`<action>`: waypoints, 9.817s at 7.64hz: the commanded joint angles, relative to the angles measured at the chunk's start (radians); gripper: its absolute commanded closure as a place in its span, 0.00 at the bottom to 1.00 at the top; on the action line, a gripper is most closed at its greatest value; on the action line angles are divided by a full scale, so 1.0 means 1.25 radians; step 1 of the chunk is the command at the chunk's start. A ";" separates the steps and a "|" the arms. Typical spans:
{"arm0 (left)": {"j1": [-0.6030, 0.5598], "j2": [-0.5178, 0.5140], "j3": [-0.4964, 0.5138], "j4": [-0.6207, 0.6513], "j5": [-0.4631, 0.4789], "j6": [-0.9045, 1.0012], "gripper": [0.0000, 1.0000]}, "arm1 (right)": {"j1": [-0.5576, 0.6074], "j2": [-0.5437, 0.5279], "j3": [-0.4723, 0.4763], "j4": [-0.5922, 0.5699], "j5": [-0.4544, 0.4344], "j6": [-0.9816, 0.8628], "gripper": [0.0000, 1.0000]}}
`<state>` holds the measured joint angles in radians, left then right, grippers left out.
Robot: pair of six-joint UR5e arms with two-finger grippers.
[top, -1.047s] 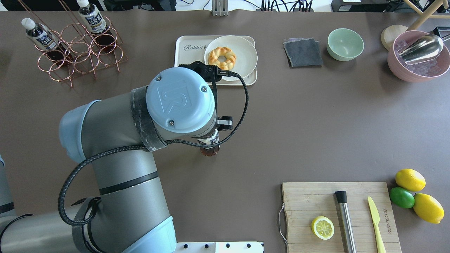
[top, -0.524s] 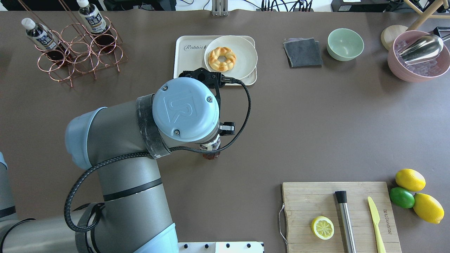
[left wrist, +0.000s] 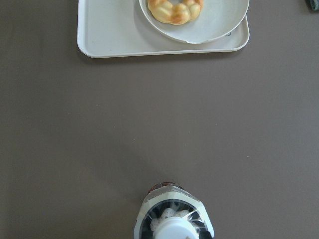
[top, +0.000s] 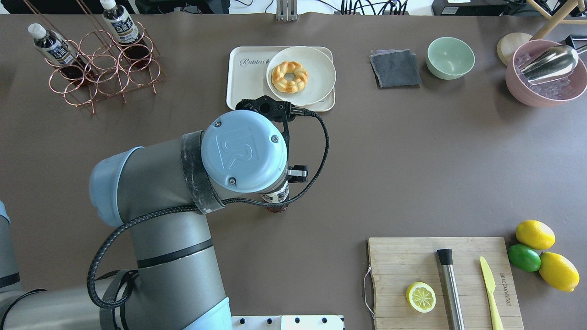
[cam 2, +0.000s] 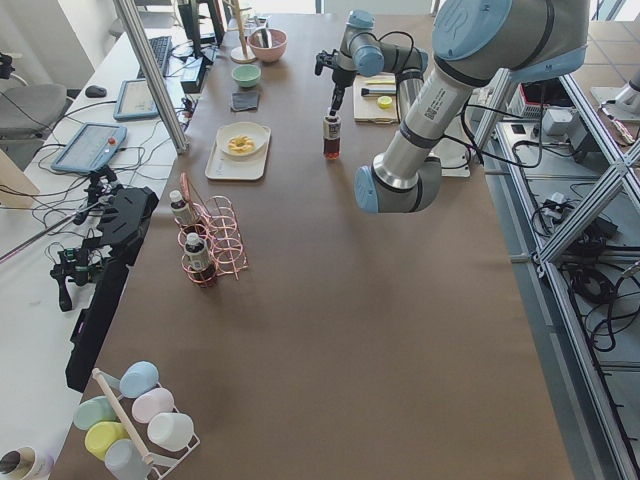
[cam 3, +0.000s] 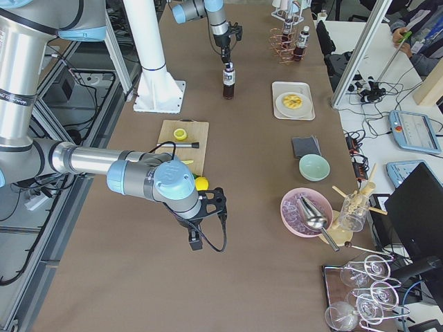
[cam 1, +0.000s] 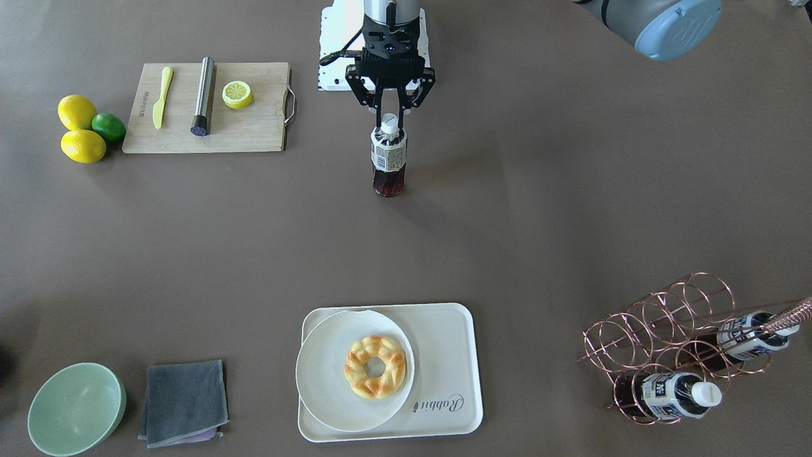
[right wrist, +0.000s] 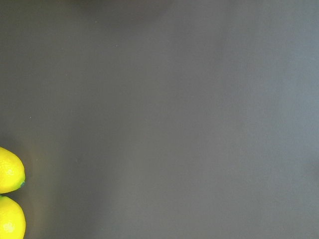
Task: Place tea on tray
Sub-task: 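Carry the bottle toward the tray and lower it onto the table in front, then open the left gripper and withdraw it while the right arm moves toward the bottle, then lower the right gripper over the standing bottle and grasp its cap, then lift the bottle with the right gripper and carry it over the tray, then lower the bottle onto the tray beside the plate with the right gripper, then open the right gripper and raise it away from the tray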
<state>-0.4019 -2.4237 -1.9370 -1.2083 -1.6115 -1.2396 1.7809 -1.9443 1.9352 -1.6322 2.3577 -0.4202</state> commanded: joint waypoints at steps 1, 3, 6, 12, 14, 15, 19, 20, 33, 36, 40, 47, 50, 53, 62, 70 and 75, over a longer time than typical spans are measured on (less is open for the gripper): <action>0.005 0.005 0.001 -0.010 0.001 0.001 0.66 | 0.000 0.002 0.003 -0.001 0.000 0.001 0.00; 0.005 0.004 0.000 -0.009 0.002 0.003 0.27 | 0.000 0.003 0.020 -0.001 0.001 0.005 0.00; -0.005 0.002 -0.033 -0.007 -0.005 0.022 0.06 | -0.018 0.076 0.014 -0.006 0.057 0.075 0.00; -0.247 0.229 -0.152 -0.010 -0.258 0.407 0.03 | -0.376 0.330 0.163 -0.001 0.092 0.755 0.00; -0.326 0.314 -0.148 -0.030 -0.322 0.543 0.03 | -0.541 0.419 0.243 -0.001 0.024 1.012 0.00; -0.368 0.362 -0.118 -0.095 -0.325 0.603 0.03 | -0.642 0.489 0.246 -0.002 -0.051 1.133 0.00; -0.586 0.570 -0.031 -0.275 -0.491 0.889 0.03 | -0.949 0.679 0.264 -0.138 -0.325 1.399 0.00; -0.634 0.603 -0.032 -0.275 -0.512 0.953 0.03 | -1.004 0.755 0.263 -0.242 -0.391 1.400 0.00; -0.720 0.681 -0.048 -0.281 -0.515 1.067 0.03 | -1.066 1.020 -0.116 -0.198 -0.481 1.357 0.06; -0.722 0.681 -0.053 -0.281 -0.544 1.062 0.03 | -1.077 1.025 -0.101 -0.217 -0.474 1.367 0.28; -0.752 0.682 -0.053 -0.281 -0.548 1.068 0.03 | -1.076 1.039 -0.096 -0.260 -0.480 1.361 0.52; -0.753 0.681 -0.052 -0.281 -0.548 1.064 0.03 | -1.002 1.139 -0.169 -0.299 -0.426 1.323 1.00; -0.792 0.692 -0.052 -0.281 -0.567 1.070 0.03 | -0.913 1.235 -0.322 -0.301 -0.404 1.204 1.00; -0.881 0.736 -0.048 -0.300 -0.601 1.073 0.03 | -0.847 1.391 -0.667 -0.048 -0.393 1.190 1.00; -0.929 0.790 -0.057 -0.301 -0.624 1.070 0.03 | -0.796 1.495 -1.062 0.215 -0.342 1.201 1.00; -0.929 0.790 -0.052 -0.300 -0.623 1.070 0.03 | -0.804 1.501 -1.065 0.218 -0.337 1.188 0.01; -0.929 0.781 -0.030 -0.292 -0.619 1.071 0.03 | -0.703 1.278 -0.692 0.053 -0.230 0.991 0.00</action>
<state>-1.5641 -1.4429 -1.9922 -1.5768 -2.3890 0.0993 0.8393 -0.1386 0.7534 -1.4301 2.0142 0.9587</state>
